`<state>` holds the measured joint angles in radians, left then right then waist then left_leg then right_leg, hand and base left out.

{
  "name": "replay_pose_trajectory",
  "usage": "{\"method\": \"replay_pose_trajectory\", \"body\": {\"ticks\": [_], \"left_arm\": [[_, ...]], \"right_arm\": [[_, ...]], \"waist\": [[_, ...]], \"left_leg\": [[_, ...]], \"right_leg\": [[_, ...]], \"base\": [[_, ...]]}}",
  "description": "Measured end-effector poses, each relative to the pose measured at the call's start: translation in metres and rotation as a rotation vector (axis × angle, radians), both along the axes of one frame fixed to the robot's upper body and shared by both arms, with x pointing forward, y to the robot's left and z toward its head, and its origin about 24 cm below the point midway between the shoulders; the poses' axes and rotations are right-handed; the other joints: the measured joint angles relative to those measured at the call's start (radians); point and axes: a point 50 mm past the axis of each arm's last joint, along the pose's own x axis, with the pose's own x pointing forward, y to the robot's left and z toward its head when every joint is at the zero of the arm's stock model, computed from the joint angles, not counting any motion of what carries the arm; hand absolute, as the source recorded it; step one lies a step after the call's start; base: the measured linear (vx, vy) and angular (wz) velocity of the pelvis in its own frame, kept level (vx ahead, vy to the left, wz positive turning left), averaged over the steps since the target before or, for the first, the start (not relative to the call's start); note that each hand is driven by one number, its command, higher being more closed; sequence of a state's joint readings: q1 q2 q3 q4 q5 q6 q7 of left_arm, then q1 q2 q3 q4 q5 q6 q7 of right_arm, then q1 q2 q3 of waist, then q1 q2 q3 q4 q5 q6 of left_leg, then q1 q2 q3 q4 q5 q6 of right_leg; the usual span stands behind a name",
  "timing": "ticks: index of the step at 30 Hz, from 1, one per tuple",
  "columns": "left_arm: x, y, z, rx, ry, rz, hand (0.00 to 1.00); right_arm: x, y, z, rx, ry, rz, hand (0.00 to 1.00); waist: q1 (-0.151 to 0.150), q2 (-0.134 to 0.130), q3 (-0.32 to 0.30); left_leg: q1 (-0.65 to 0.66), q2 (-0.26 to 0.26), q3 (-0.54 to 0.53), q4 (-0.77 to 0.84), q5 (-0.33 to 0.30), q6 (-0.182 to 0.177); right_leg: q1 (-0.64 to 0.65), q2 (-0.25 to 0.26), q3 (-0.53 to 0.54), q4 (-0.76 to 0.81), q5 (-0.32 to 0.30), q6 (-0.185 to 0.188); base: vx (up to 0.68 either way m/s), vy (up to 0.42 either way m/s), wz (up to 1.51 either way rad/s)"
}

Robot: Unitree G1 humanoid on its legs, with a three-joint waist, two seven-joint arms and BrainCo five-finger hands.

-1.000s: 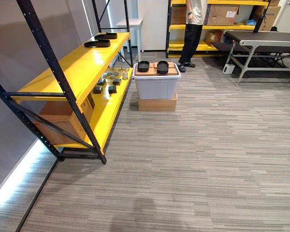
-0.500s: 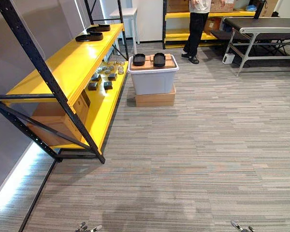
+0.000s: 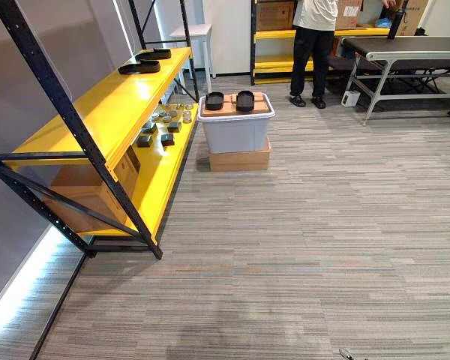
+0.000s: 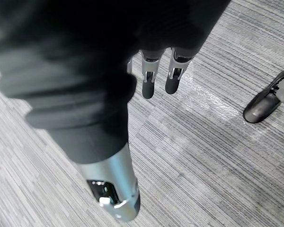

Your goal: Walk over and take plastic housings, then place them on the shelf

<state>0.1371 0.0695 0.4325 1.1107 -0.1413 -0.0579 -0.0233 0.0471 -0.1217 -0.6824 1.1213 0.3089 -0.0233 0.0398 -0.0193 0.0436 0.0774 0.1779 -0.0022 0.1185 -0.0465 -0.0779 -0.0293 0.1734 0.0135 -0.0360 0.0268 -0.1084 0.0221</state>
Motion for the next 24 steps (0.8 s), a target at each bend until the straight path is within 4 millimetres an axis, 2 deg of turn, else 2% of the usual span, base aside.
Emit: {"method": "replay_pose_trajectory", "body": {"ticks": [8, 11, 14, 16, 18, 19, 20, 22, 24], "left_arm": [[0.007, -0.006, 0.000, 0.011, 0.001, -0.073, 0.00], [0.017, -0.005, 0.002, 0.022, -0.023, -0.102, 0.00], [0.034, 0.001, 0.008, 0.048, -0.079, -0.114, 0.00], [0.046, 0.003, 0.012, 0.061, -0.118, -0.120, 0.00], [0.048, 0.004, 0.013, 0.065, -0.128, -0.122, 0.00], [0.050, 0.008, 0.014, 0.081, -0.125, -0.160, 0.00], [0.051, 0.010, 0.015, 0.087, -0.124, -0.170, 0.00], [0.051, 0.014, 0.016, 0.103, -0.117, -0.196, 0.00], [0.057, 0.020, 0.019, 0.122, -0.129, -0.202, 0.00]], "right_arm": [[0.006, 0.015, -0.003, 0.020, 0.012, 0.087, 0.00], [0.013, 0.018, -0.003, 0.024, 0.000, 0.099, 0.00], [0.029, 0.020, 0.000, 0.023, -0.033, 0.125, 0.00], [0.046, 0.021, 0.004, 0.019, -0.073, 0.138, 0.00], [0.050, 0.023, 0.005, 0.017, -0.078, 0.161, 0.00], [0.049, 0.029, 0.003, 0.027, -0.074, 0.180, 0.00], [0.046, 0.031, 0.002, 0.034, -0.066, 0.180, 0.00], [0.036, 0.035, -0.002, 0.044, -0.033, 0.209, 0.00], [0.033, 0.038, -0.003, 0.049, -0.023, 0.235, 0.00]], "waist": [[0.009, -0.006, 0.003], [0.011, -0.010, 0.011], [0.013, -0.014, 0.030], [0.036, -0.015, 0.060], [0.038, -0.010, 0.075], [0.034, -0.008, 0.088], [0.032, -0.010, 0.095], [0.032, -0.007, 0.101], [0.014, -0.005, 0.101]], "left_leg": [[-0.044, -0.001, 0.015, -0.026, 0.011, 0.019], [-0.051, -0.003, 0.017, -0.030, 0.007, 0.014], [-0.060, -0.002, 0.026, -0.009, -0.018, 0.017], [-0.100, 0.006, 0.068, 0.101, -0.096, 0.026], [-0.102, 0.016, 0.078, 0.156, -0.145, 0.036], [-0.064, 0.017, 0.077, 0.170, -0.170, 0.056], [-0.046, 0.013, 0.076, 0.168, -0.179, 0.063], [0.007, 0.023, 0.072, 0.162, -0.212, 0.061], [0.047, 0.055, 0.057, 0.137, -0.226, 0.047]], "right_leg": [[-0.060, 0.002, 0.001, -0.001, -0.001, -0.004], [-0.071, 0.001, 0.000, -0.002, -0.001, -0.004], [-0.078, 0.000, 0.004, 0.001, -0.002, -0.002], [-0.133, -0.005, 0.029, 0.116, -0.058, 0.032], [-0.203, -0.009, 0.015, 0.301, -0.117, 0.083], [-0.332, -0.039, -0.054, 0.615, -0.134, 0.101], [-0.365, -0.062, -0.089, 0.702, -0.137, 0.100], [-0.427, -0.102, -0.165, 0.795, -0.172, 0.087], [-0.505, -0.091, -0.201, 0.731, -0.175, 0.085]], "base": [[-0.02, -0.013, -0.05], [0.04, 0.001, -0.02], [0.04, 0.008, -0.12], [0.04, 0.037, -0.48], [0.04, 0.049, -0.31], [0.12, 0.097, -0.03], [0.18, 0.119, 0.00], [0.29, 0.078, 0.04], [0.34, 0.002, 0.25]]}}
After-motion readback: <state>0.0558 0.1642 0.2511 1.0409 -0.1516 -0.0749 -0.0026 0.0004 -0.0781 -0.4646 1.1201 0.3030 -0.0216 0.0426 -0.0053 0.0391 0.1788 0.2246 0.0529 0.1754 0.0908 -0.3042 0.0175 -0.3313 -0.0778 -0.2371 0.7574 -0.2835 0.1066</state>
